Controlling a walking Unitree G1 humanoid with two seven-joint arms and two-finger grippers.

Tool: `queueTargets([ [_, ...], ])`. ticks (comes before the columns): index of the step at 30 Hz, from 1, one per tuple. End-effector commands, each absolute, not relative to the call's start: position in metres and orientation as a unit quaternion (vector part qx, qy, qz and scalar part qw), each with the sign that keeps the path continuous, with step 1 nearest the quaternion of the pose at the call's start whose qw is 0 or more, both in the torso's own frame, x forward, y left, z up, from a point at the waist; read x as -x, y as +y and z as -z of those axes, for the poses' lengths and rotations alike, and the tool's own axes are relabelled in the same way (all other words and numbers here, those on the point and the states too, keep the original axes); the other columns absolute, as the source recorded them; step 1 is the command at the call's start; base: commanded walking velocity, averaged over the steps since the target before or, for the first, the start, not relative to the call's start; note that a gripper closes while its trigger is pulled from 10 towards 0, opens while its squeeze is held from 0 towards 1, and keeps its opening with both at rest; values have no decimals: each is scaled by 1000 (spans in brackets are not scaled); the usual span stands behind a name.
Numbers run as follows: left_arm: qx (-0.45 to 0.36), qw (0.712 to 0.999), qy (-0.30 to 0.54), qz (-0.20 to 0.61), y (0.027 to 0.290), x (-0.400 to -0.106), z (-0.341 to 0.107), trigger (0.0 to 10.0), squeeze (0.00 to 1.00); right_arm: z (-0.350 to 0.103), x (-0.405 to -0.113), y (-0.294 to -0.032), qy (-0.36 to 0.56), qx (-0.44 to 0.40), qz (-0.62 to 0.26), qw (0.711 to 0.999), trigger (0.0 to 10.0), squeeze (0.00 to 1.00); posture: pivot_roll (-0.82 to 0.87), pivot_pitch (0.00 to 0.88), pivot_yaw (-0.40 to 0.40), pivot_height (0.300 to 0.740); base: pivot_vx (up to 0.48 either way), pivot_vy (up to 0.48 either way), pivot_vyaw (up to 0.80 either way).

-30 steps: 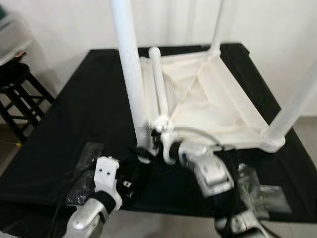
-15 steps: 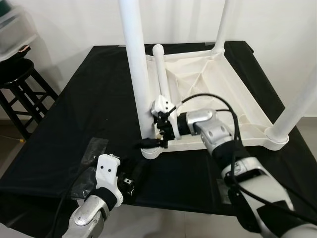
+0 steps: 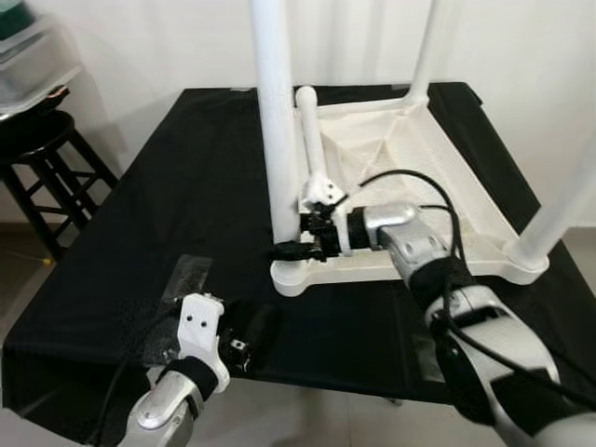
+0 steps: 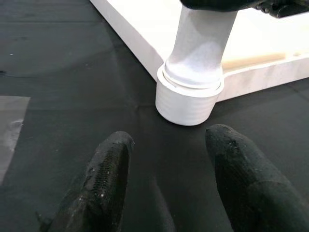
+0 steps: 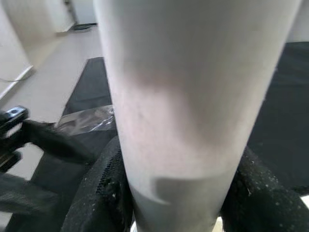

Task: Building children table

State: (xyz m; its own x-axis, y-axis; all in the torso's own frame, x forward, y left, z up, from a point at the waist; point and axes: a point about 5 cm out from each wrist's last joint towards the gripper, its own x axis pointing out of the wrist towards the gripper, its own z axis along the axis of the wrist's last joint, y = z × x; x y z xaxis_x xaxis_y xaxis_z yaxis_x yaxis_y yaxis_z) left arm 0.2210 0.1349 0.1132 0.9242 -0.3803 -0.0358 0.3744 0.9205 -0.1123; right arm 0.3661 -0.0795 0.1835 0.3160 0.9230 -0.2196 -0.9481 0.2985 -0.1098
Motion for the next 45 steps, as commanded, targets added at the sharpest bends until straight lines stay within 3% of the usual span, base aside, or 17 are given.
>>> queueTargets([
  [1,53,979,35,192,138,-220,-111,10000,0,-149,-369,-83,115,67,-396,908,0,0,-16,103,50,740,0,0,0],
  [6,55,979,38,194,141,-222,-109,10000,0,-113,-314,-33,160,55,-322,932,0,0,-33,91,72,740,0,0,0],
  [13,58,978,38,194,141,-224,-108,10000,0,-116,-332,-27,161,67,-350,921,0,0,-22,82,60,740,0,0,0],
  [14,56,979,36,192,141,-224,-109,10000,0,-119,-336,-24,169,56,-361,915,10000,0,-16,83,57,740,0,0,0],
  [15,55,980,35,190,141,-225,-109,10000,0,-121,-338,-22,174,47,-368,912,10000,0,-16,83,57,740,0,0,0],
  [16,54,980,34,190,141,-225,-109,10000,0,-128,-340,-21,170,35,-371,912,10000,1000,-17,81,58,740,0,0,0],
  [20,55,979,35,192,140,-226,-109,10000,0,-146,-348,-18,140,32,-413,900,10000,1000,-15,80,56,740,0,0,0],
  [22,57,979,35,193,139,-227,-109,10000,0,-168,-345,-16,93,46,-481,871,10000,1000,-15,78,57,740,0,0,0],
  [26,57,979,35,193,139,-227,-109,10000,0,-169,-344,-16,91,48,-485,869,10000,1000,-15,78,57,740,0,0,0],
  [27,57,979,34,193,138,-228,-109,10000,0,-190,-351,-25,48,88,-588,803,10000,0,-6,74,45,740,0,0,0],
  [28,57,979,34,193,138,-228,-109,10000,0,-190,-351,-25,48,88,-588,803,10000,0,-6,74,45,740,0,0,0],
  [29,56,979,34,192,138,-228,-108,10000,0,-201,-361,-36,44,132,-628,765,10000,0,-6,71,43,740,0,0,0],
  [36,54,979,34,192,138,-228,-108,10000,0,-203,-368,-47,85,125,-654,742,10000,0,10,72,40,740,0,0,0],
  [37,54,979,34,192,138,-227,-108,10000,0,-203,-370,-49,96,126,-657,737,3882,0,12,73,39,740,0,0,0],
  [38,54,979,34,192,138,-227,-108,10000,0,-203,-370,-49,96,126,-657,737,3882,0,12,73,39,740,0,0,0],
  [39,54,979,35,192,138,-227,-108,10000,0,-203,-371,-49,95,127,-652,741,0,0,13,73,39,740,0,0,0],
  [45,53,979,34,192,138,-227,-108,10000,0,-202,-371,-53,95,124,-651,743,0,0,12,78,41,740,0,0,0],
])
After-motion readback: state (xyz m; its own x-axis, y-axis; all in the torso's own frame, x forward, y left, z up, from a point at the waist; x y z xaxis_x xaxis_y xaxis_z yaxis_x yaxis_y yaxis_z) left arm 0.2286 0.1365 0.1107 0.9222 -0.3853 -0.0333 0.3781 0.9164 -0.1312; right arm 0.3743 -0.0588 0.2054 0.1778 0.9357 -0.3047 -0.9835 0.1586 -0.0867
